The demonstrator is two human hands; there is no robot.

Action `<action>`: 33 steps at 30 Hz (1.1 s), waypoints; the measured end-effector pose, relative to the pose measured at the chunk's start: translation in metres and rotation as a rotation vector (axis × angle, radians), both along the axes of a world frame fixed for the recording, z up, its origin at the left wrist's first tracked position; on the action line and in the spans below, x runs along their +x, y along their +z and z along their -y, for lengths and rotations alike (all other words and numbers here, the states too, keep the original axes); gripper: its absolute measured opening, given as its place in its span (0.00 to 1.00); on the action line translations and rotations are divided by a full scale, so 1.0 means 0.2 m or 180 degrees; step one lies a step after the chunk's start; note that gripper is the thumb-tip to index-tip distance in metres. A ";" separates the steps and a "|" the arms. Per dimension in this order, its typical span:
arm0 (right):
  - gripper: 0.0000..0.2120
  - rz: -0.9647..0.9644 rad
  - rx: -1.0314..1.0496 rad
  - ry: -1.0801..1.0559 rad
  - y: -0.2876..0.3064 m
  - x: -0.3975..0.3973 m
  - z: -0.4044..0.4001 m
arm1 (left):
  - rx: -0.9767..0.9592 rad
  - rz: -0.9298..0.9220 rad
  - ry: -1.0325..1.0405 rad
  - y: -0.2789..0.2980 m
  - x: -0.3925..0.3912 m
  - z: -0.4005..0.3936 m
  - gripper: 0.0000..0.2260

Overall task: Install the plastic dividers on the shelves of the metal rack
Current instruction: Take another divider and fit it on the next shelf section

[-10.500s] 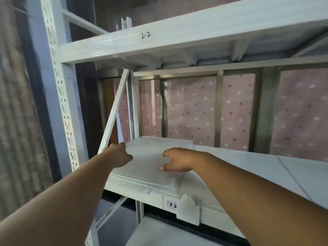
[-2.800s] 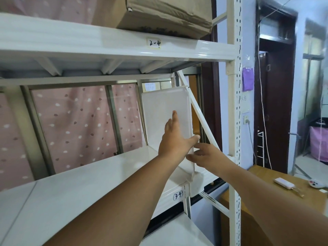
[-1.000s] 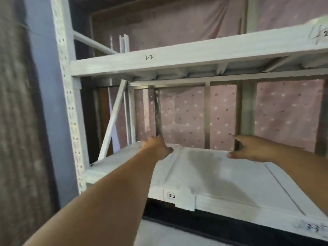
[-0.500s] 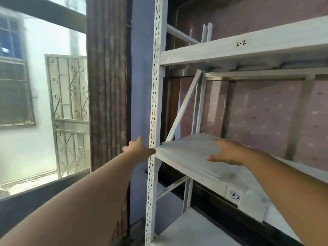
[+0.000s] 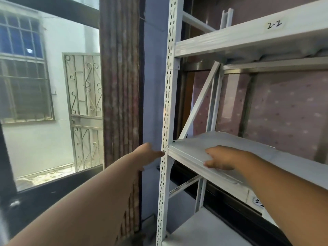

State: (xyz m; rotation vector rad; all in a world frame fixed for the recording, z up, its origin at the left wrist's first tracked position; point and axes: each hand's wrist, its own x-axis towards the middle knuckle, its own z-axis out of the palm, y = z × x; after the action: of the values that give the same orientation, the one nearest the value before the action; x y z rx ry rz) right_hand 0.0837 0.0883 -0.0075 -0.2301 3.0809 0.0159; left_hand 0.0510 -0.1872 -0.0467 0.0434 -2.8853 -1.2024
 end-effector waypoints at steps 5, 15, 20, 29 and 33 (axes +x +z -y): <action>0.18 -0.0203 0.0201 0.0203 0.01 0.04 -0.04 | 0.0655 -0.0236 -0.0160 0.14 -0.03 -0.20 0.36; 0.06 -0.1013 -0.0085 0.0078 0.23 0.25 -0.26 | 0.1960 0.0567 -0.0490 0.32 0.03 -0.63 0.33; 0.12 -0.1291 -0.0294 -0.0139 0.30 0.40 -0.45 | 0.2944 0.0818 -0.1208 0.39 0.09 -0.98 0.24; 0.19 -0.1733 -0.0938 -0.0797 0.35 0.85 -1.05 | 0.3202 0.0416 -0.2384 0.70 0.51 -1.76 0.44; 0.13 -0.1895 -0.1221 -0.1258 0.32 1.07 -1.24 | 0.2592 -0.0109 -0.2568 0.78 0.77 -2.04 0.48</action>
State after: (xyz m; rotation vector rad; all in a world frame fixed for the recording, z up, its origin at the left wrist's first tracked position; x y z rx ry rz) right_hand 0.2971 0.3369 0.0558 0.4621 3.6201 -0.6352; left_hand 0.2056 0.2212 0.1087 -1.1804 -2.1711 -2.3406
